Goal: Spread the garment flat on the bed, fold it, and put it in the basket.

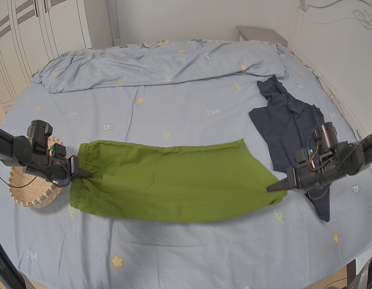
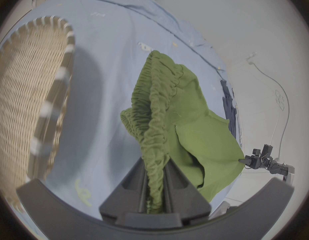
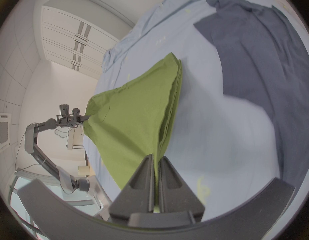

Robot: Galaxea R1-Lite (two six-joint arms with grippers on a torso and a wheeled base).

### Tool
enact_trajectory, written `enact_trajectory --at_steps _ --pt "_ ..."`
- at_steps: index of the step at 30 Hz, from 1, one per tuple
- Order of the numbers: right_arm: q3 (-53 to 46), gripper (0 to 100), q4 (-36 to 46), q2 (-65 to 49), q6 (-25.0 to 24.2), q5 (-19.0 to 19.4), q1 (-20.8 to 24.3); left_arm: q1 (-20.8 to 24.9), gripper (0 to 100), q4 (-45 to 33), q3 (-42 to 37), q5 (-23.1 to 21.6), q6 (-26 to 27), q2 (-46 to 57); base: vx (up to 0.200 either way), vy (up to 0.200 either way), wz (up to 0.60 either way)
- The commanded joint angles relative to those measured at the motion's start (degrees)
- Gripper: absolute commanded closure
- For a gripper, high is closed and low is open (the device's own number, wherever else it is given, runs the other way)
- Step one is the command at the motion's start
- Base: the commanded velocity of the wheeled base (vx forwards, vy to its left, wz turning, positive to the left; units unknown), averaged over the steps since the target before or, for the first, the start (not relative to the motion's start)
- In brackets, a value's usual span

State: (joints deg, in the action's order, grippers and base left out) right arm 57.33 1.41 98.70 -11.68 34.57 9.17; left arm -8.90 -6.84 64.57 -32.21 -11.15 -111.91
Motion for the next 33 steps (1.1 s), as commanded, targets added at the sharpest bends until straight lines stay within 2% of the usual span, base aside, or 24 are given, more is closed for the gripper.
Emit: enact_trajectory --at_steps 1,9,24,25,33 --pt "-17.8 100 -1.0 -13.4 0.3 -0.2 3.3 -2.2 100 -0.2 -14.4 0.0 4.6 8.4 0.000 0.000 0.00" --pt "-25.7 100 -1.1 -16.3 -1.0 -0.2 7.0 -2.4 100 6.4 -25.2 0.2 9.8 10.0 0.000 0.000 0.00" --pt "-28.1 100 -2.9 -14.2 -1.3 -0.1 8.2 -3.0 100 7.1 -25.6 0.4 10.5 9.3 0.000 0.000 0.00" --pt "-28.2 0 -3.4 -14.1 -1.3 -0.1 8.1 -3.0 100 7.1 -25.6 0.4 10.5 9.3 0.000 0.000 0.00" --pt "-27.8 0 -6.1 -13.7 -3.6 -0.3 7.5 -3.1 100 6.3 -25.6 0.3 11.0 11.8 0.000 0.000 0.00"
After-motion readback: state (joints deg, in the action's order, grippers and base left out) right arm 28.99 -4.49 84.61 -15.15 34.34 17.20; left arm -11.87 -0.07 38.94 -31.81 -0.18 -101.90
